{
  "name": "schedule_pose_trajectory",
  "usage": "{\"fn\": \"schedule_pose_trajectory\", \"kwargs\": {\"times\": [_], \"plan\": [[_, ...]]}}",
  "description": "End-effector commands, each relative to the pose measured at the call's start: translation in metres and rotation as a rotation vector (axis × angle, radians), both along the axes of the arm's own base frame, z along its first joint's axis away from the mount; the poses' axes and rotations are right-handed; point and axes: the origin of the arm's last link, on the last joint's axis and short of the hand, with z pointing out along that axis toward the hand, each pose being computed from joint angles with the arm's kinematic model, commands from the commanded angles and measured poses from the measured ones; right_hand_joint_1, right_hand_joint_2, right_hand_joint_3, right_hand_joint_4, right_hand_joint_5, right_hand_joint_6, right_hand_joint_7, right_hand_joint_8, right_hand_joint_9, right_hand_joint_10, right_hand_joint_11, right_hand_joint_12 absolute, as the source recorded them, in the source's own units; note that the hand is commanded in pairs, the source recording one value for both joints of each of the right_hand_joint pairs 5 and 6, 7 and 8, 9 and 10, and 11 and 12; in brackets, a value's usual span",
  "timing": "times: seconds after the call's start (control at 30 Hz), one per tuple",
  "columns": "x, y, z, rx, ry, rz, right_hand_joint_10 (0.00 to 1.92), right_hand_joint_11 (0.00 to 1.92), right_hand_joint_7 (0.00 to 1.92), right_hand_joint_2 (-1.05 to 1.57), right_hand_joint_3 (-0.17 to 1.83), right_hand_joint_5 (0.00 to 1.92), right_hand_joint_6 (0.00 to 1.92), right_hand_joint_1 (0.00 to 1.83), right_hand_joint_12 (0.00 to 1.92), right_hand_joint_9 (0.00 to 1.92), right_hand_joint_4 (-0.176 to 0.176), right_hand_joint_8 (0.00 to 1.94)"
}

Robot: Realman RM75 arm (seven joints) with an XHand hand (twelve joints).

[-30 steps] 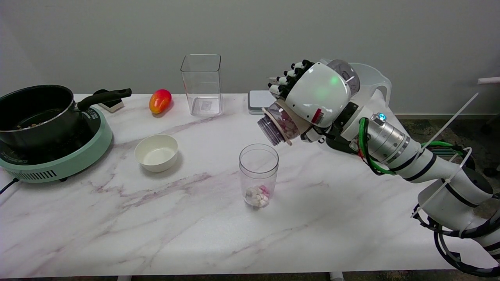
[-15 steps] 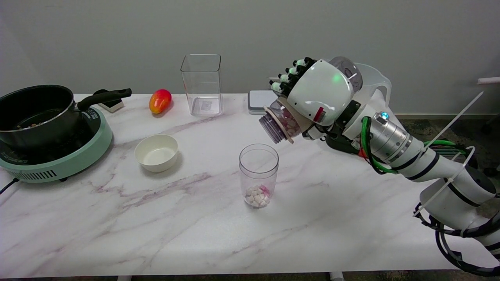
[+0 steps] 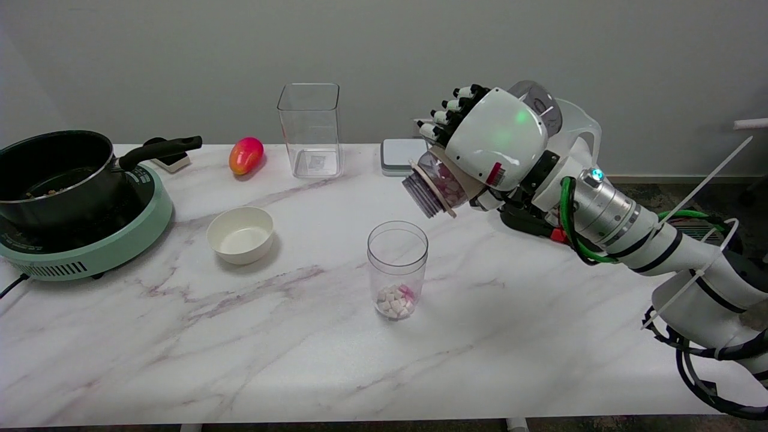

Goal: Pour the contents of the bottle into the measuring cup.

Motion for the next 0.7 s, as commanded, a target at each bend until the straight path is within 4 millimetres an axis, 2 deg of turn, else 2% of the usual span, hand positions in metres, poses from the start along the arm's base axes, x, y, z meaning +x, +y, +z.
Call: {"fn": "schedule_pose_trajectory", "kwargs": {"times": [0.03,0.47,0.5,0.53,0.7], "plan": [[0.007,0.001,0.004,0.021,0.047,0.019,1.68,1.31,1.92,1.46,0.26,1.92,1.92,1.37,1.31,1.68,0.000,1.92],[0.003,0.003,-0.002,0.055,0.044,0.009,1.68,1.31,1.92,1.46,0.26,1.92,1.92,1.37,1.31,1.68,0.000,1.92],[0.000,0.000,0.005,0.032,0.034,-0.001,1.68,1.31,1.92,1.45,0.26,1.92,1.92,1.37,1.31,1.68,0.000,1.92],[0.001,0.003,-0.002,0.057,0.042,0.004,1.68,1.31,1.92,1.45,0.26,1.92,1.92,1.37,1.31,1.68,0.000,1.92],[0.001,0.004,-0.007,0.073,0.036,-0.001,1.68,1.31,1.92,1.46,0.26,1.92,1.92,1.37,1.31,1.68,0.000,1.92]]}}
